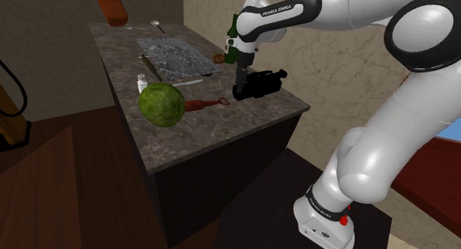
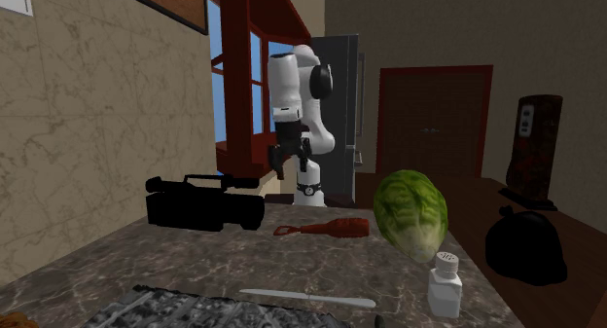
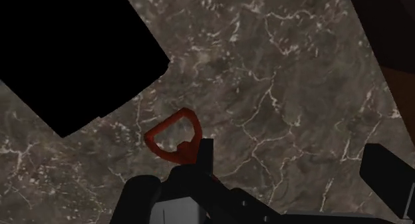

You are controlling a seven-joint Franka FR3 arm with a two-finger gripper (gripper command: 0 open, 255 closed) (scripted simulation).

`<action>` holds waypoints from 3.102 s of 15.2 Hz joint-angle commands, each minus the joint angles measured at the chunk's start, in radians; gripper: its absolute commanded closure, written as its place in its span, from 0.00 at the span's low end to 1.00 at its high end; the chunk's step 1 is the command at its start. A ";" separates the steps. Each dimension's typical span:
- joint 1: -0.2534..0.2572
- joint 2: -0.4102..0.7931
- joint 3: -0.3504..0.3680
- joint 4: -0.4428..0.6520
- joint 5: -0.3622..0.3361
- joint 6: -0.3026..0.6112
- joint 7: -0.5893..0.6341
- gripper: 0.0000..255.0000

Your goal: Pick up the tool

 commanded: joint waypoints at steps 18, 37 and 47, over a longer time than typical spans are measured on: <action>-0.010 0.465 0.091 0.296 0.247 0.092 -0.566 0.00; -0.007 0.427 0.084 0.331 0.228 0.022 -0.545 1.00; -0.006 0.390 0.077 0.390 0.209 -0.070 -0.522 1.00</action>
